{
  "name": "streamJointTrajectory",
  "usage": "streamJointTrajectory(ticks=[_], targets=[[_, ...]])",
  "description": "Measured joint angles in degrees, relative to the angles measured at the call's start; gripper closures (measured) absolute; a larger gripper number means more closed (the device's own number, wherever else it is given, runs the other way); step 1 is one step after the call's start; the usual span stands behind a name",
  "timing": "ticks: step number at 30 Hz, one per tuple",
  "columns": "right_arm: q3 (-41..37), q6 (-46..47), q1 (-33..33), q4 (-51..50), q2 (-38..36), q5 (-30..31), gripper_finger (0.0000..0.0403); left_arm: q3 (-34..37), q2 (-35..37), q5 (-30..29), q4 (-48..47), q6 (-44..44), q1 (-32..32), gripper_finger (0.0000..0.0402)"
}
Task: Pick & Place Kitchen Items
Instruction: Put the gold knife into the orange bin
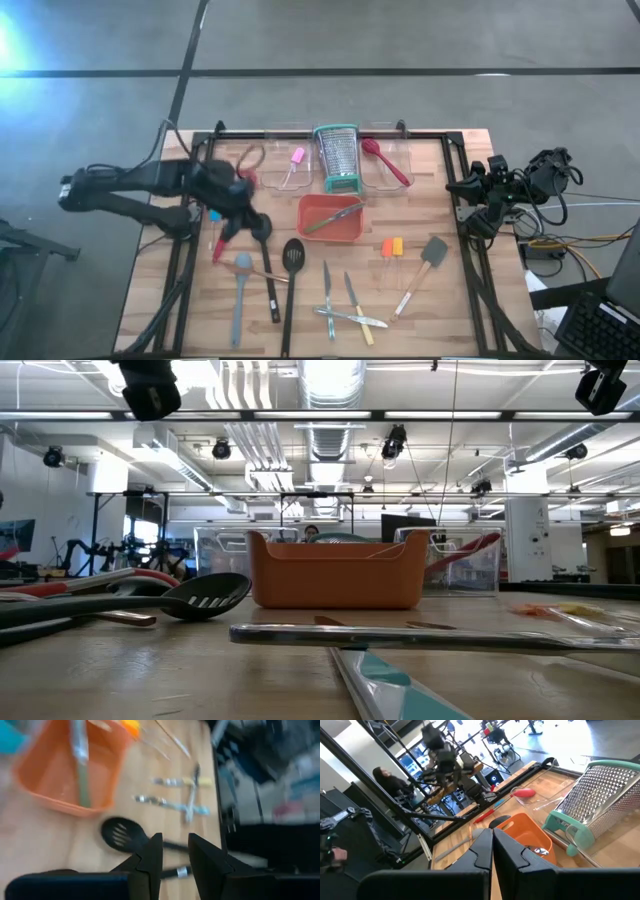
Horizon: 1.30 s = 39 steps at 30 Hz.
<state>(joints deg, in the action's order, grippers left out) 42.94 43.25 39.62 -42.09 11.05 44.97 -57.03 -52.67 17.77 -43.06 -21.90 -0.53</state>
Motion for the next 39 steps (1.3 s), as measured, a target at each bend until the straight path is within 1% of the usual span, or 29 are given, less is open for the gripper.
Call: streamJointTrajectory(ticks=[3, 6, 10, 16, 22, 28, 33, 39], targets=[[0.0, 0.0, 0.0, 0.0, 0.0, 0.0, 0.0394, 1.0, -1.7, -0.4, -0.1, 3.3, -5.8, 0.0305], [0.0, 0.0, 0.0, 0.0, 0.0, 0.0, 0.0394, 2.3, -3.8, -2.2, -0.1, 5.5, -10.2, 0.0305], [0.0, 0.0, 0.0, 0.0, 0.0, 0.0, 0.0394, 4.0, -7.6, -2.6, -0.2, 5.8, -13.8, 0.0305], [0.0, 0.0, 0.0, 0.0, 0.0, 0.0, 0.0394, 4.5, -14.4, -2.4, -0.1, 6.7, -17.5, 0.0305], [0.0, 0.0, 0.0, 0.0, 0.0, 0.0, 0.0394, 4.9, -20.4, -2.4, -0.1, 7.2, -19.3, 0.0305], [0.0, 0.0, 0.0, 0.0, 0.0, 0.0, 0.0394, 4.9, -24.3, -2.4, -0.1, 8.4, -19.8, 0.0305], [0.0, 0.0, 0.0, 0.0, 0.0, 0.0, 0.0394, 4.9, -25.8, -2.4, 0.0, 8.8, -19.9, 0.0307], [0.0, 0.0, 0.0, 0.0, 0.0, 0.0, 0.0394, 4.9, -25.7, -2.4, -0.1, 9.7, -20.2, 0.0305]])
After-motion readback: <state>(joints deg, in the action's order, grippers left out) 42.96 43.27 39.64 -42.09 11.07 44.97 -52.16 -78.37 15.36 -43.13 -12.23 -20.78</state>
